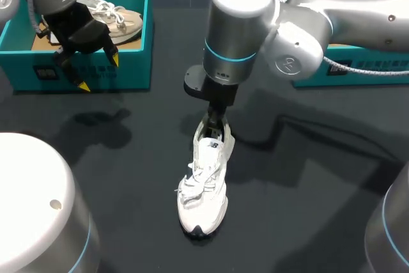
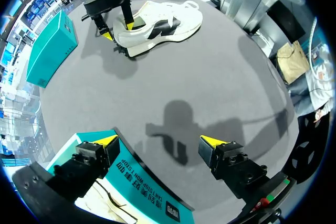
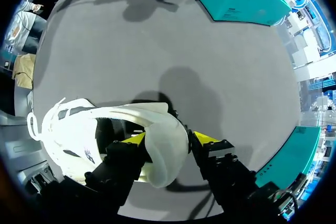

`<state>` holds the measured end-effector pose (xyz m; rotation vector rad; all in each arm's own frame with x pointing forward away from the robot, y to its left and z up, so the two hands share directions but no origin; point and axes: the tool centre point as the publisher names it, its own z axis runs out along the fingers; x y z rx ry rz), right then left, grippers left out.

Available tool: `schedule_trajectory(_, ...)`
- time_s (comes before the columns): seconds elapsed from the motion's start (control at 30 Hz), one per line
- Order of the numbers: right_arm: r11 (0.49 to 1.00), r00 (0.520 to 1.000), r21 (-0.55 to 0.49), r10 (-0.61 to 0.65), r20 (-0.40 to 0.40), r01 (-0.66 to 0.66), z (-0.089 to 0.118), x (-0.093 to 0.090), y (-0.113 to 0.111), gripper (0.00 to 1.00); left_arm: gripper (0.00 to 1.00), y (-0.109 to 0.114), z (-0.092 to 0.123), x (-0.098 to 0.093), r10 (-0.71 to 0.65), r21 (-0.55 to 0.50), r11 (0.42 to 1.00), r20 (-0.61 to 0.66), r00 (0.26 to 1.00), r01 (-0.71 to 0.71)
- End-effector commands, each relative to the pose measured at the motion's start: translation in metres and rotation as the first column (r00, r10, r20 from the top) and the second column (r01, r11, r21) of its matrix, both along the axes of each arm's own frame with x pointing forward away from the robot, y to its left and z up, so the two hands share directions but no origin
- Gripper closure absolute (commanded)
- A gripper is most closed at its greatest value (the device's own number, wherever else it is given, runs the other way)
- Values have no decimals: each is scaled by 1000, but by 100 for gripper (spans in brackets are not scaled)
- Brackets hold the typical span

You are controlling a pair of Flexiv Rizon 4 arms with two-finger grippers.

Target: Take the shoe out of the shoebox, open the shoe tongue, remove and reinsert the insole, then place the shoe into the shoebox

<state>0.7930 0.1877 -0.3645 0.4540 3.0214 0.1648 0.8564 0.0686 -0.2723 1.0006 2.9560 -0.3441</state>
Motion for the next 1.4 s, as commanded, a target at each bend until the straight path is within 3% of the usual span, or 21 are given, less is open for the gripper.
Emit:
schedule_trajectory(0.03, 1000, 1000, -9, 0, -4, 0, -3, 1, 4, 52, 0, 0, 0, 0, 0, 4, 1000, 0, 1000, 0)
schedule_trajectory(0.43, 1000, 1000, -20, -13, -27, 12, -11, -2, 4, 56, 0, 0, 0, 0, 0, 4, 1000, 0, 1000, 0)
schedule_trajectory(0.6, 999, 999, -32, -21, -26, 20, -11, -4, 5, 74, 0, 0, 0, 0, 0, 4, 1000, 0, 1000, 0)
schedule_trajectory(0.67, 999, 999, -38, -24, -22, 23, -10, -5, 6, 86, 0, 0, 0, 0, 0, 4, 1000, 0, 1000, 0)
schedule_trajectory(0.7, 999, 1000, -40, -24, -20, 24, -9, -5, 6, 99, 0, 0, 0, 0, 0, 4, 1000, 0, 1000, 0)
schedule_trajectory(0.97, 997, 1000, -72, -27, -7, 26, 3, -7, 5, 100, 0, 0, 0, 0, 0, 4, 1000, 0, 1000, 0)
schedule_trajectory(1.4, 995, 999, -95, 42, 25, -40, 51, 2, -10, 100, 0, 0, 0, 0, 0, 4, 1000, 0, 1000, 0)
